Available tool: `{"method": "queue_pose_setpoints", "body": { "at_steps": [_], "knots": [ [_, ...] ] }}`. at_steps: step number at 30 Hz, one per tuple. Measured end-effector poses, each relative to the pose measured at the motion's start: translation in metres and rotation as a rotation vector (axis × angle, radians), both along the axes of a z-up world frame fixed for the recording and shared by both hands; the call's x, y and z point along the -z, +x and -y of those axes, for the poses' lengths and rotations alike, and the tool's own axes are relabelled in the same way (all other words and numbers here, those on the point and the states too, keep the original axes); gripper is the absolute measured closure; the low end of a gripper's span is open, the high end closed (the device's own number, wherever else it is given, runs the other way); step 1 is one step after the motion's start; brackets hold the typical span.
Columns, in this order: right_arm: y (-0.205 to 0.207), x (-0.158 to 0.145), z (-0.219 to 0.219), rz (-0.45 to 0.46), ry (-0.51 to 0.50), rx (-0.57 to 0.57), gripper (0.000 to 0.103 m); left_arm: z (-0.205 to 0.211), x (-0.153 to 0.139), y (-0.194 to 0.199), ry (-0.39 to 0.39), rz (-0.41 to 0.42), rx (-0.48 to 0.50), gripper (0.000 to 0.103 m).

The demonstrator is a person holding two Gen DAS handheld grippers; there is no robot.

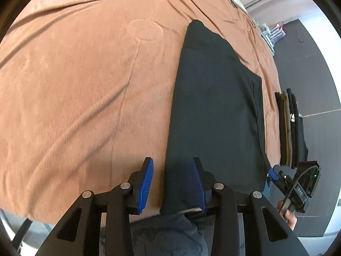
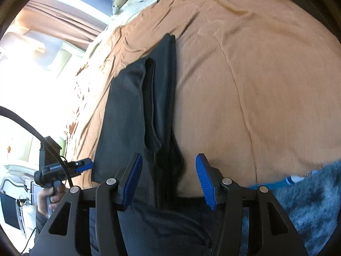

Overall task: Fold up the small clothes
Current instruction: 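Open both grippers and lift them off the folded shirt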

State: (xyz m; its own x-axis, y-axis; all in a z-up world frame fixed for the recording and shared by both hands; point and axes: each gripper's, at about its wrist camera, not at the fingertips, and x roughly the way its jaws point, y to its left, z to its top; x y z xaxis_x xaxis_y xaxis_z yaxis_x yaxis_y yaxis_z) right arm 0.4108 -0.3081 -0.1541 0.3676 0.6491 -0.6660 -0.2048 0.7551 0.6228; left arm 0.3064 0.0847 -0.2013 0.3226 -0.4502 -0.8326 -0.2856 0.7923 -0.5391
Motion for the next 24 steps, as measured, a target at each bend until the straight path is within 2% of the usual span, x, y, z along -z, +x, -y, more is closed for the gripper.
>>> {"method": "queue_pose_setpoints", "body": {
  "at_steps": [6, 8, 14, 17, 24],
  "knots": [
    [0.033, 0.001, -0.003, 0.005, 0.041, -0.01, 0.053, -0.004, -0.001, 0.017, 0.006, 0.025, -0.026, 0.056],
    [0.041, 0.006, -0.014, 0.004, 0.036, -0.01, 0.048, -0.004, -0.001, 0.025, 0.003, 0.031, -0.025, 0.055],
    [0.071, 0.007, -0.028, 0.015, 0.025, -0.047, 0.045, -0.005, 0.0, 0.046, 0.003, 0.041, -0.02, 0.054],
    [0.09, 0.002, -0.035, 0.027, 0.007, -0.067, 0.036, -0.004, -0.001, 0.058, 0.0, 0.054, -0.01, 0.054],
    [0.129, 0.009, -0.043, -0.006, 0.052, -0.097, 0.036, 0.0, 0.006, 0.082, -0.007, 0.061, 0.01, 0.054]
  ]
}}
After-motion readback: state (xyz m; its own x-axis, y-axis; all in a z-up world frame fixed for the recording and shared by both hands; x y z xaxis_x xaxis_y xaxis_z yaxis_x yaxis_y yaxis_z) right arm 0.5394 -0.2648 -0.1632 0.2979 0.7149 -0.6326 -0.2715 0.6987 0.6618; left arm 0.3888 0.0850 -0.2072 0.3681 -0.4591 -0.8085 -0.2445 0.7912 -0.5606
